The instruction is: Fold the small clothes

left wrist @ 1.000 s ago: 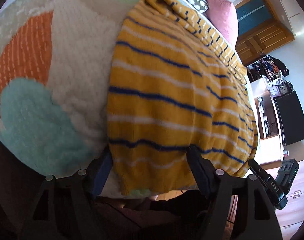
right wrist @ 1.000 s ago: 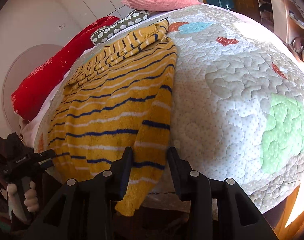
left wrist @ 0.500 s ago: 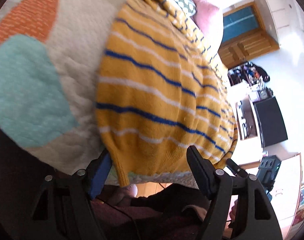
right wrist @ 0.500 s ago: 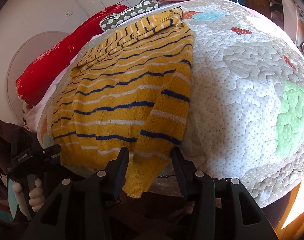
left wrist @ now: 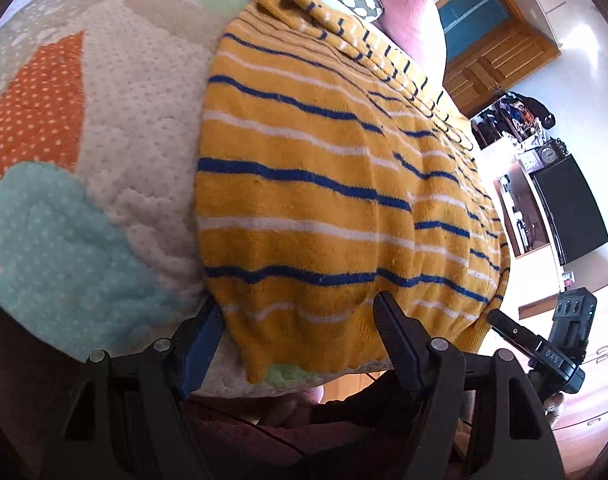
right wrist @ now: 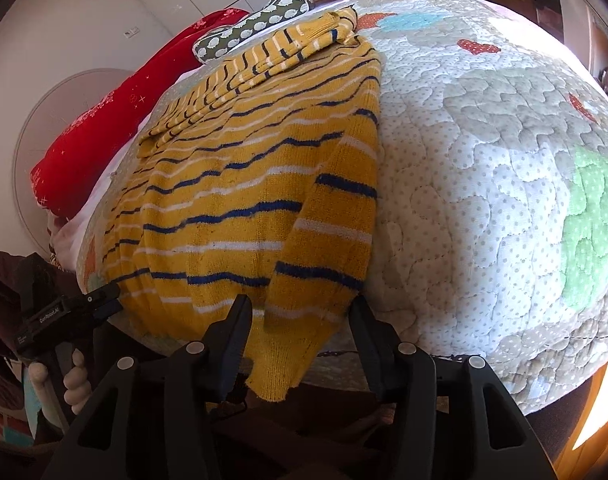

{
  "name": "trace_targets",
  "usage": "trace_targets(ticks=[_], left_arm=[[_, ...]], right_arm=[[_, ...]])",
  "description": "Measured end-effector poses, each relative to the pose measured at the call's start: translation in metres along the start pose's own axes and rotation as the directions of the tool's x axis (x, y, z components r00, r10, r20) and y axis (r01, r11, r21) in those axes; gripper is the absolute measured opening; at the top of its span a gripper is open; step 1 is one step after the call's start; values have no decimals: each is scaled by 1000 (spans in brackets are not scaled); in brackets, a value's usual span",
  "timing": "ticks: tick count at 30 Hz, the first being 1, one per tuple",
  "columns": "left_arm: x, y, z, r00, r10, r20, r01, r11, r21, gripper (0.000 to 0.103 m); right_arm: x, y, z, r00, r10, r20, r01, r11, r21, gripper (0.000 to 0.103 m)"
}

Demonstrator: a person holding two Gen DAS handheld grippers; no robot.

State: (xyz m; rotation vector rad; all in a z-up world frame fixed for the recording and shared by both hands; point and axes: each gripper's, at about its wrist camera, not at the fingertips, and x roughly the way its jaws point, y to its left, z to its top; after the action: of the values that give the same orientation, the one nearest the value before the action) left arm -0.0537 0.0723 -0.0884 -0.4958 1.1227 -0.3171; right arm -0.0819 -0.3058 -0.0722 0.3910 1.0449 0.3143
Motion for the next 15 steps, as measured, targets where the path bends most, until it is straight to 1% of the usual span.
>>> trace_targets(ticks=[3, 5, 6, 7, 8, 9, 10, 11, 12, 15], left_arm=[[6, -8, 1, 1000, 30, -3, -30, 999, 24, 74], [5, -11, -2, 1000, 17, -10, -17, 999, 33, 73], [6, -11, -5, 999, 29, -14, -28, 999, 35, 56], [8, -11, -8, 998, 55, -23, -55, 998, 35, 38], [9, -11, -9, 998, 39, -42, -39, 999, 24, 8], [5, -8, -10, 999, -12, -40, 12, 1000, -12, 8], [-1, -7, -10, 999, -38, -26, 37, 999, -36, 8], [-6, -8, -12, 999, -43, -13, 43, 998, -39, 8], [-13, -10, -13, 999, -47, 3, 47, 998, -34, 8], [-34, -22, -14, 997, -67, 39, 68, 998, -10, 8]], right_arm=[[4, 8, 3, 1000, -10, -6, 10, 1000, -22, 59], [7, 12, 4, 1000, -16, -9, 16, 999, -31, 63], [9, 14, 5, 1000, -26, -10, 25, 999, -35, 64], [11, 15, 5, 999, -37, -12, 36, 999, -36, 64], [14, 17, 5, 999, -47, -17, 46, 998, -41, 62], [15, 19, 4, 997, -67, -26, 66, 996, -54, 59], [16, 21, 3, 995, -98, -32, 95, 993, -72, 38], [17, 22, 2, 992, -117, -43, 113, 990, -88, 15], [16, 22, 1, 992, -109, -60, 103, 990, -97, 13], [4, 19, -1, 998, -48, -45, 44, 995, -94, 11]])
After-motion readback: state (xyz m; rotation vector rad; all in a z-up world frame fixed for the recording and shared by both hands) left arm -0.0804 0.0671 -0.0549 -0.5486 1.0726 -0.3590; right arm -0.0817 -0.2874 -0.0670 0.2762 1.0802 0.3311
